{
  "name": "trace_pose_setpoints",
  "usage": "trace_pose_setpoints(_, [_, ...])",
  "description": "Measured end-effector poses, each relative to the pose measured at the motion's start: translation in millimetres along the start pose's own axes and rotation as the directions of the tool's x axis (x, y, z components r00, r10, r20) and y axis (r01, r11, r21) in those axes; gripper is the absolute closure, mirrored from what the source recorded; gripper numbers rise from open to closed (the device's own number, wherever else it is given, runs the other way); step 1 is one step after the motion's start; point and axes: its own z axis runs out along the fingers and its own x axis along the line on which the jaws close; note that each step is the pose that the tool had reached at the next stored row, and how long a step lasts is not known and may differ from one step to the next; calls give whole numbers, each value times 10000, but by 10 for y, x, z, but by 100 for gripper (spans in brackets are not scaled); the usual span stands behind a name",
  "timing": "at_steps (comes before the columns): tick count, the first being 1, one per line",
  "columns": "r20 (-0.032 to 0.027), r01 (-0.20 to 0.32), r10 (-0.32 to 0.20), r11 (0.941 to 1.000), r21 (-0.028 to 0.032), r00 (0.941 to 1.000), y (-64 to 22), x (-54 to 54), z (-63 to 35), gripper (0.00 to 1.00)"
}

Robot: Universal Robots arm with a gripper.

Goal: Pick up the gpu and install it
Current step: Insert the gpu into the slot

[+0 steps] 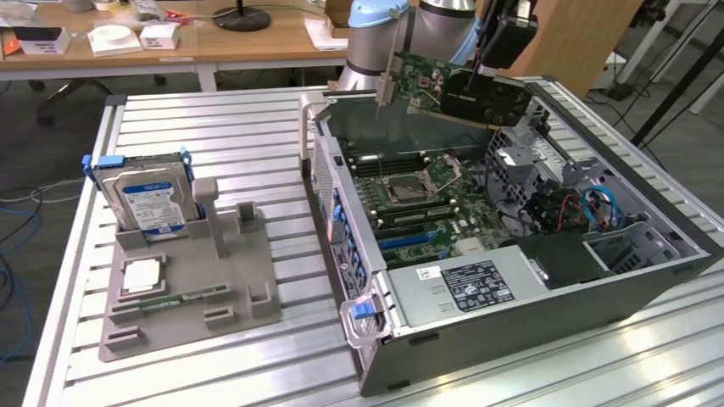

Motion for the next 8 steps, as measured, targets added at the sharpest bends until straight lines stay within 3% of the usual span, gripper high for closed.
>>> trace_pose_setpoints(8, [-20,459,-459,9989,-2,9989,0,0,0,74])
